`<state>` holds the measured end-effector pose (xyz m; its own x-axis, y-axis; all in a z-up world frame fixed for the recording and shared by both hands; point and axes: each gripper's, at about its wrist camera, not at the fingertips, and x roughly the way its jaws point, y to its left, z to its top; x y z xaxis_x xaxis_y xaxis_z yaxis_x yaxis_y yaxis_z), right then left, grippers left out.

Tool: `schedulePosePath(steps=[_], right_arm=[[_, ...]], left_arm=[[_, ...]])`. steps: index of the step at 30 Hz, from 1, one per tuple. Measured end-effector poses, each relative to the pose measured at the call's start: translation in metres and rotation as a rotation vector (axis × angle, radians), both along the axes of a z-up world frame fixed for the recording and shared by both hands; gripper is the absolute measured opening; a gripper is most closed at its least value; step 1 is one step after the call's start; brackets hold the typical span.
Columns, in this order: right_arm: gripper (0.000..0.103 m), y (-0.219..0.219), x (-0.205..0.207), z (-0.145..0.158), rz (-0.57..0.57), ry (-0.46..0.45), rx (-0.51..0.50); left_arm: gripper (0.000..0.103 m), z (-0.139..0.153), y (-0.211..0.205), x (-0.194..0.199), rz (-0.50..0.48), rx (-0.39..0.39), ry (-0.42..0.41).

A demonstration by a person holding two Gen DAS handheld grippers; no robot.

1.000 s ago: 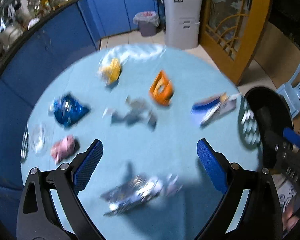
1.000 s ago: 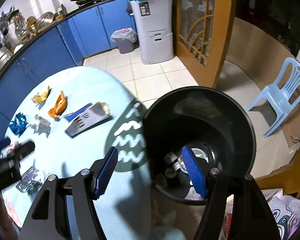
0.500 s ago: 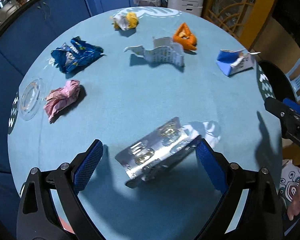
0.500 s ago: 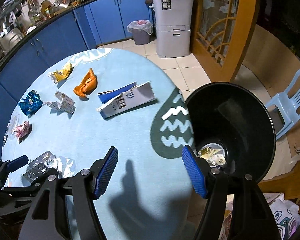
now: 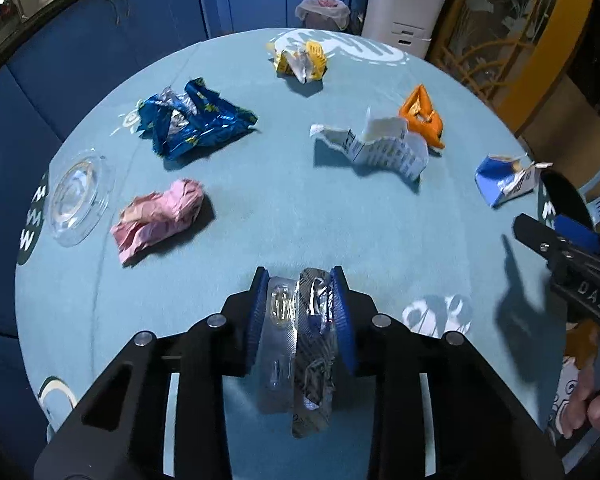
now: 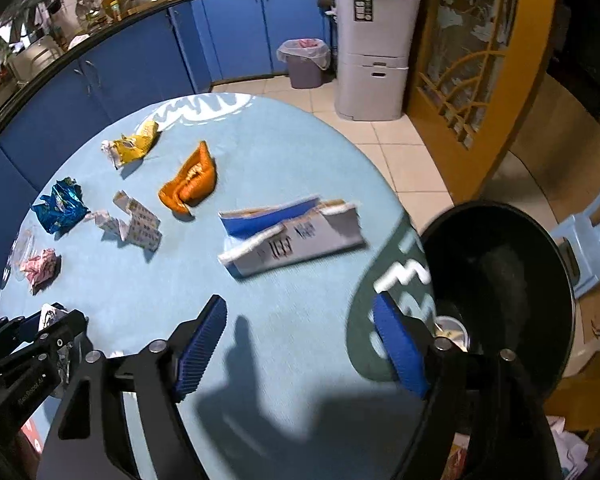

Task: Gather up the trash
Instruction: 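Grasp the silver blister pack with the left tool, then grasp the blue-white carton with the right tool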

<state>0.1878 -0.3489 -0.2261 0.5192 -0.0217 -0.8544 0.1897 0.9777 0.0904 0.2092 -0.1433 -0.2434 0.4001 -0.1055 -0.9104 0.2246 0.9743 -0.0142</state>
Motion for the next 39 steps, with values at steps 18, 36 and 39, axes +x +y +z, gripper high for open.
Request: schedulePosePath(steps=[18, 36, 39], right_arm=[[0.084, -0.001, 0.04, -0.013, 0.011, 0.025, -0.005], [0.023, -0.018, 0.017, -0.003, -0.014, 0.015, 0.027], [0.008, -0.022, 0.009, -0.004, -0.013, 0.02, 0.054]], left_arm=[[0.031, 0.002, -0.013, 0.033, 0.027, -0.018, -0.009], [0.031, 0.017, -0.026, 0.028, 0.003, -0.017, -0.044], [0.031, 0.022, -0.031, 0.025, -0.007, -0.016, -0.054]])
